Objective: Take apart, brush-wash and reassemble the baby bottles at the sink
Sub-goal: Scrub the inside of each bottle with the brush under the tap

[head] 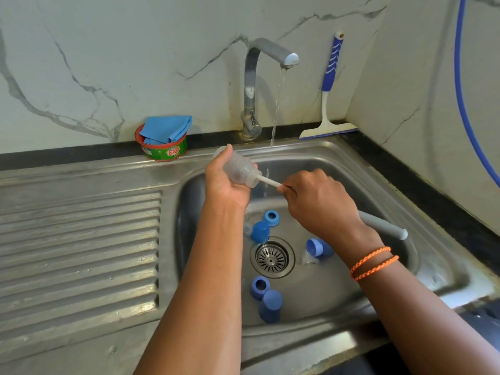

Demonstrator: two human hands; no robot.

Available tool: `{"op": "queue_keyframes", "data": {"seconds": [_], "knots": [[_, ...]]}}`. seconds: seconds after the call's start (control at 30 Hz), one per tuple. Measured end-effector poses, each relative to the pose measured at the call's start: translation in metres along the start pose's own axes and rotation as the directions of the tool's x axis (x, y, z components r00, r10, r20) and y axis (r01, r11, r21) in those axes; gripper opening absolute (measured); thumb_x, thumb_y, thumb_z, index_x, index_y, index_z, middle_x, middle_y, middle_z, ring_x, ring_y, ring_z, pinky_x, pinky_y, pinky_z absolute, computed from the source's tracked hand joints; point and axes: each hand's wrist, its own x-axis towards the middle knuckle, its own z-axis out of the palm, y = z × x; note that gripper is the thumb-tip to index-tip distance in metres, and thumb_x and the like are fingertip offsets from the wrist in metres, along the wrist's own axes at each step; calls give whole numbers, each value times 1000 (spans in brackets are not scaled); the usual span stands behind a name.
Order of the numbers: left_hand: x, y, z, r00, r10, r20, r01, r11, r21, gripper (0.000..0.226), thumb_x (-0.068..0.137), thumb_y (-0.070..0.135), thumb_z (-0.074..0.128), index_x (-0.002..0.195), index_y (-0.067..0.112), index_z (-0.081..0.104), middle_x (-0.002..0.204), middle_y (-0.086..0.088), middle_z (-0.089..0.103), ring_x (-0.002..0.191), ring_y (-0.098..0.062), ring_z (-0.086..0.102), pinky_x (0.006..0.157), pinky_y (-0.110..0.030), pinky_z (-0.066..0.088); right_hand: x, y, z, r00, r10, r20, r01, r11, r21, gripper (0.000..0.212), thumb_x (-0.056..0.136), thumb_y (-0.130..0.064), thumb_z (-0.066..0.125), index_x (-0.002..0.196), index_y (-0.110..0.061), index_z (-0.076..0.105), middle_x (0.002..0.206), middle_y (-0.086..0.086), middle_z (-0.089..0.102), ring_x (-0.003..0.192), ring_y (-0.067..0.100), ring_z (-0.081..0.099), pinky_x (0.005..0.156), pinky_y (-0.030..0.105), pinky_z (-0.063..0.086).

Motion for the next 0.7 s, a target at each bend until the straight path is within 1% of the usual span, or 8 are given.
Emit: {"op": "queue_keyframes", "data": {"seconds": [0.07, 0.2, 0.27, 0.33, 0.43, 0.5, 0.63, 0.7], "knots": [[0, 0, -2, 1000, 9, -27, -9, 1000, -9, 50, 86, 24, 81, 129, 14, 57, 110, -16, 58, 87, -27, 64, 73, -40, 61, 1, 4, -1, 997, -59, 54, 56, 997, 49, 34, 109, -45, 51, 88, -24, 67, 73, -3, 56, 65, 22, 57, 63, 43, 53], [-1, 2, 0, 999, -40, -19, 40, 999, -13, 36, 82, 28, 87, 100, 14, 60, 83, -7, 55, 67, -18, 56, 66, -34, 57, -2, 6, 0, 992, -97, 77, 85, 985, 149, 36, 108, -46, 54, 88, -21, 69, 67, -4, 59, 62, 22, 56, 61, 44, 53], [-2, 4, 2, 999, -53, -4, 52, 998, -22, 40, 80, 28, 89, 103, 14, 60, 81, -6, 55, 64, -18, 56, 61, -32, 57, -2, 4, 1, 995, -85, 46, 76, 983, 168, 38, 108, -46, 52, 84, -21, 66, 66, -3, 58, 60, 23, 56, 59, 46, 53], [-4, 4, 3, 999, -36, -15, 35, 999, -28, 52, 79, 28, 89, 118, 13, 59, 94, -9, 61, 76, -22, 63, 61, -35, 60, -1, 3, 2, 998, -58, -4, 58, 979, 197, 37, 109, -44, 52, 80, -22, 60, 64, -3, 55, 57, 22, 52, 55, 43, 47], [-5, 2, 4, 1000, 5, -29, -8, 996, -91, 62, 78, 24, 90, 130, 12, 57, 124, -19, 61, 106, -36, 67, 79, -51, 64, -1, 1, 2, 996, 15, -83, 4, 975, 223, 29, 109, -43, 53, 93, -25, 68, 67, -3, 56, 59, 23, 54, 55, 42, 47], [-5, 0, 4, 1000, 17, -18, -18, 995, -100, 61, 80, 22, 89, 131, 11, 57, 128, -21, 61, 111, -38, 67, 88, -56, 62, -1, 1, 4, 993, 60, -99, -41, 982, 186, 30, 110, -43, 51, 98, -22, 70, 70, 0, 58, 62, 26, 56, 58, 46, 53], [-1, -2, 0, 1000, -3, 16, 4, 998, -62, 58, 86, 22, 83, 136, 11, 56, 131, -22, 61, 114, -40, 66, 94, -58, 59, 0, 8, 1, 993, 82, -83, -79, 996, 33, 36, 111, -45, 45, 90, -21, 63, 70, 0, 54, 62, 26, 54, 59, 43, 53], [-1, -1, 0, 999, -3, 54, 7, 998, -63, 47, 93, 22, 73, 134, 10, 55, 131, -21, 59, 115, -39, 64, 92, -60, 58, 0, 11, 0, 997, 48, -59, -50, 998, -24, 37, 111, -45, 45, 86, -22, 62, 69, -1, 52, 60, 24, 53, 58, 40, 51]]}}
